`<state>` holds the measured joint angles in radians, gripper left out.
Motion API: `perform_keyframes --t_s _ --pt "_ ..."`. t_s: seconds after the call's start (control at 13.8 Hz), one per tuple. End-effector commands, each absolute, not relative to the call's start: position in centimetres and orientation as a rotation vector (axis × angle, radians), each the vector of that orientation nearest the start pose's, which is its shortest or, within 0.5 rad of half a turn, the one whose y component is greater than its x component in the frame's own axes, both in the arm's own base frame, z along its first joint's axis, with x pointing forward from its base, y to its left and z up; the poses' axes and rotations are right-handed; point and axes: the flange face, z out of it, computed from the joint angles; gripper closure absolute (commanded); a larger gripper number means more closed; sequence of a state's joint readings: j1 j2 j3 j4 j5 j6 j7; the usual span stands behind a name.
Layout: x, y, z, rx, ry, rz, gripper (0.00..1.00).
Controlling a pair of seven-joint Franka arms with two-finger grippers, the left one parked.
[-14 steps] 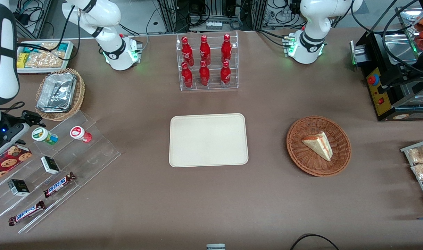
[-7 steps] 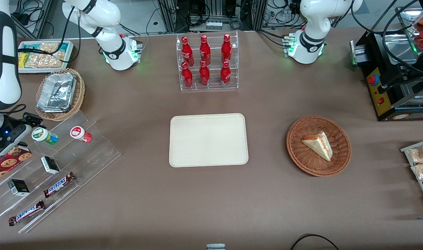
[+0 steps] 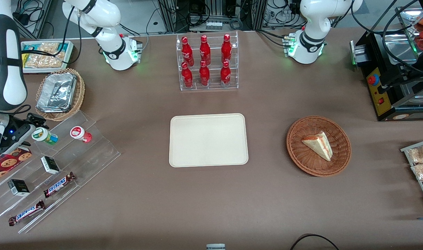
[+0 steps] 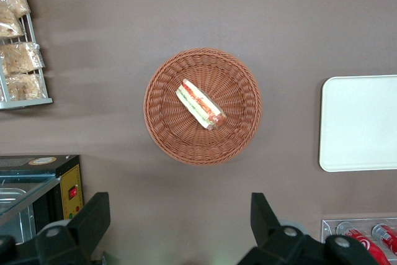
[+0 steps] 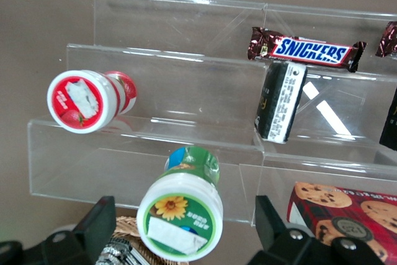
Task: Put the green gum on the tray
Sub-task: 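Close the right gripper on the green-lidded gum bottle and lift it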
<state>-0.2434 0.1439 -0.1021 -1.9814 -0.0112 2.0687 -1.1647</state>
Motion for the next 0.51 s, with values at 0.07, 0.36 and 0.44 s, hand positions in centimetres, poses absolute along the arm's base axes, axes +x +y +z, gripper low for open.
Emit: perform_keyframes --t_s 0.07,0.36,0.44 --pt "52.82 -19.59 38.58 -2.866 -1.308 0.058 0.0" --pt "52.67 -19.63 38.28 -2.859 -1.31 0.066 0.77" --pt "52.64 -19.53 38.32 -2.856 -1.311 0.07 0.97"
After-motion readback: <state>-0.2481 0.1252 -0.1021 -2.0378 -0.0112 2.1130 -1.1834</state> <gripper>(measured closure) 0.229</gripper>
